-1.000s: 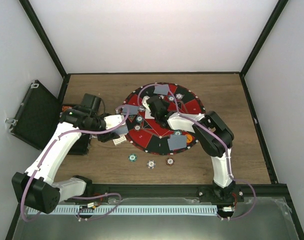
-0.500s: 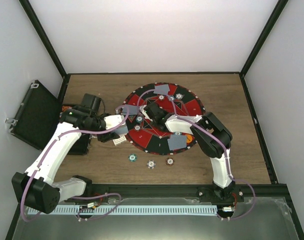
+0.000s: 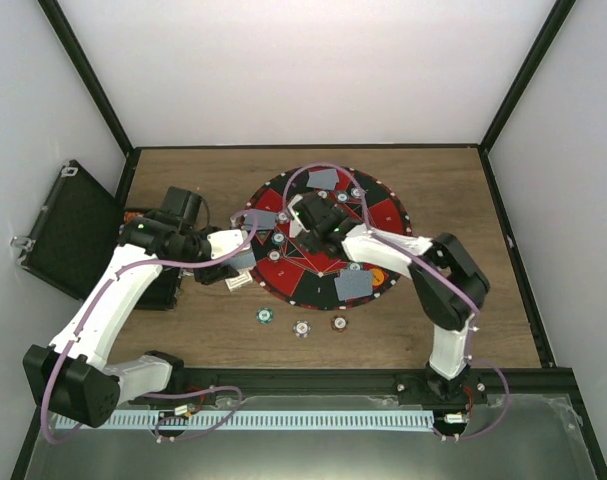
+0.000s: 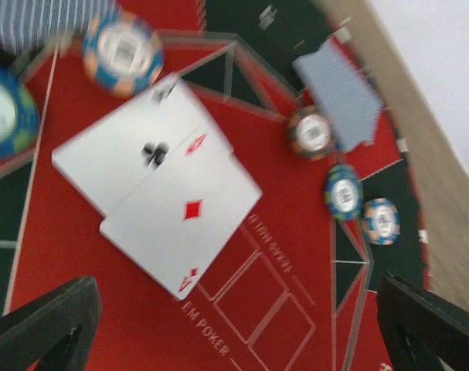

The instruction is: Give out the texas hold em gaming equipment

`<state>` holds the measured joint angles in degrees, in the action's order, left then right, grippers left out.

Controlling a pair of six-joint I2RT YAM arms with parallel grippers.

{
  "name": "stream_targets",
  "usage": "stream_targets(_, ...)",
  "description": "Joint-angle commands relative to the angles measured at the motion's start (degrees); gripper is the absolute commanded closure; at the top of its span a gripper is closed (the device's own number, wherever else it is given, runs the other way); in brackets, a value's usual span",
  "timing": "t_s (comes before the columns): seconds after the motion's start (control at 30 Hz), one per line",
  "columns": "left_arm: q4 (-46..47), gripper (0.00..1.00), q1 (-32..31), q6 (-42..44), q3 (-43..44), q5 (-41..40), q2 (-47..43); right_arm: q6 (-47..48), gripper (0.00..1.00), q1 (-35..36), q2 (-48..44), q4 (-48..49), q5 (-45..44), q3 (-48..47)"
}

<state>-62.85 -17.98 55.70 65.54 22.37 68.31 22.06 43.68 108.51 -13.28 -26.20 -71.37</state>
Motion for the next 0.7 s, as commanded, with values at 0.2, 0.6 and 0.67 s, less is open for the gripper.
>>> stream_targets(0.2,-1.18,0.95,0.06,0.05,2.36,2.14,-1.33,-38.88,0.0,-8.77,-21.56,0.25,19.48,-6.54)
stream_targets(0.6,-0.45,0.95,0.05,0.01,2.38,2.24,-1.19,-54.66,0.0,-8.09,-19.23,-4.23,63.61,-4.67)
stream_targets(0.67,-0.43,0.95,0.06,-0.06,2.39,2.24,-1.12,-55.89,0.02,-6.48,-18.77,-4.15,65.0,-4.09)
